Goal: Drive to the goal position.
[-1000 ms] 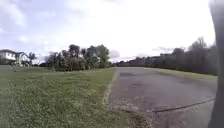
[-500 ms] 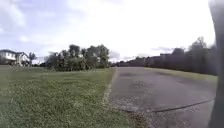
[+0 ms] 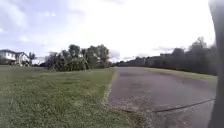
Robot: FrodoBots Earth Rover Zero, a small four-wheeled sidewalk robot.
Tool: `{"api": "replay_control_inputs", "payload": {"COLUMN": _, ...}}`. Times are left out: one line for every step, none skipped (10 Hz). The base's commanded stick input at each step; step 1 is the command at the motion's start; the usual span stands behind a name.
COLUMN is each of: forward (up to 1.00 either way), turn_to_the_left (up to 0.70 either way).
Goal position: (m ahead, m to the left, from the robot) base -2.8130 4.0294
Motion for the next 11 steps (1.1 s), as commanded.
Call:
{"api": "replay_control_inputs", "payload": {"forward": 0.03, "turn_to_the_left": 0.0}}
{"api": "replay_control_inputs", "payload": {"forward": 0.01, "turn_to_the_left": 0.0}}
{"api": "replay_control_inputs", "payload": {"forward": 0.0, "turn_to_the_left": 0.0}}
{"api": "replay_control_inputs", "payload": {"forward": 0.0, "turn_to_the_left": 0.0}}
{"api": "replay_control_inputs", "payload": {"forward": 0.0, "turn_to_the_left": 0.0}}
{"api": "replay_control_inputs", "payload": {"forward": 0.0, "turn_to_the_left": 0.0}}
{"api": "replay_control_inputs", "payload": {"forward": 0.0, "turn_to_the_left": 0.0}}
{"api": "replay_control_inputs", "payload": {"forward": 0.0, "turn_to_the_left": 0.0}}
{"api": "replay_control_inputs", "payload": {"forward": 0.0, "turn_to_the_left": 0.0}}
{"api": "replay_control_inputs", "payload": {"forward": 0.02, "turn_to_the_left": 0.0}}
{"api": "replay_control_inputs", "payload": {"forward": 0.03, "turn_to_the_left": 0.0}}
